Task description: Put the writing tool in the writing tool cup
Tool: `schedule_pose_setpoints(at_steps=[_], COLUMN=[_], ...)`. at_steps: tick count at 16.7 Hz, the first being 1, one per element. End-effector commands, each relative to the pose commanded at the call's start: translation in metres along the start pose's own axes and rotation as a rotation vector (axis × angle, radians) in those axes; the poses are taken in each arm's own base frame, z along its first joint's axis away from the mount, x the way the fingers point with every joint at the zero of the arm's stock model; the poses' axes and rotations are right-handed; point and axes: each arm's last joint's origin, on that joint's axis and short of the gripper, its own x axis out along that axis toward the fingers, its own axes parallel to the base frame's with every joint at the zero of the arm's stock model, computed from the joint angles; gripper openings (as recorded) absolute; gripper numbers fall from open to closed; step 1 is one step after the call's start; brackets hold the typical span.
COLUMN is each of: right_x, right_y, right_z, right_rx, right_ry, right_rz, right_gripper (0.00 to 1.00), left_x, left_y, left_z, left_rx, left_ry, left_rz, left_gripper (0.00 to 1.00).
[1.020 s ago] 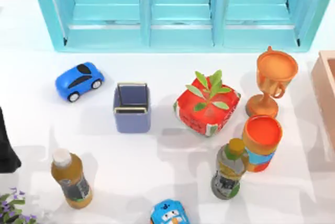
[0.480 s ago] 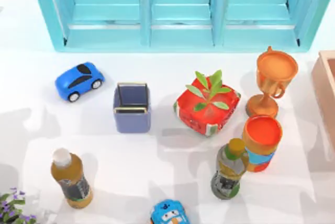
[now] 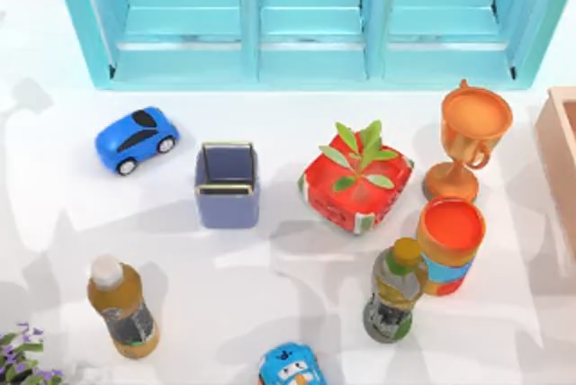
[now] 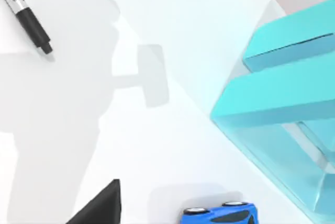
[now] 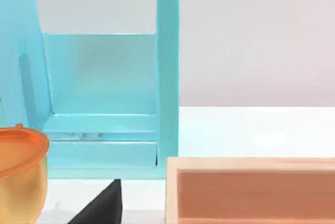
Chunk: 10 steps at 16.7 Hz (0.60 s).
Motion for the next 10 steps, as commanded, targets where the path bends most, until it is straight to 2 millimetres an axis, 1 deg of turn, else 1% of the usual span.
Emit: schedule_pose_setpoints(at_steps=[1, 3, 5, 7, 9, 10], right_x=[0.0, 0.0, 0.0, 0.0, 0.0, 0.0], right_y=[0.0, 0.0, 0.0, 0.0, 0.0, 0.0], right_z=[0.0, 0.0, 0.0, 0.0, 0.0, 0.0], right_rx=[0.0, 0.0, 0.0, 0.0, 0.0, 0.0], right_ry=[0.0, 0.0, 0.0, 0.0, 0.0, 0.0], right_rz=[0.0, 0.0, 0.0, 0.0, 0.0, 0.0], right_gripper=[1.0, 1.0, 1.0, 1.0, 1.0, 1.0], left_x=[0.016, 0.052, 0.09, 0.124, 0.151, 0.162], left_y=[0.005, 0.022, 0.047, 0.075, 0.1, 0.11], left_z=[0.022, 0.058, 0.084, 0.097, 0.1, 0.1], left_rx=[-0.061, -0.175, -0.279, -0.367, -0.437, -0.464], left_ry=[0.026, 0.072, 0.118, 0.163, 0.205, 0.223], left_rz=[0.02, 0.061, 0.107, 0.153, 0.194, 0.211], left_gripper=[1.0, 1.0, 1.0, 1.0, 1.0, 1.0])
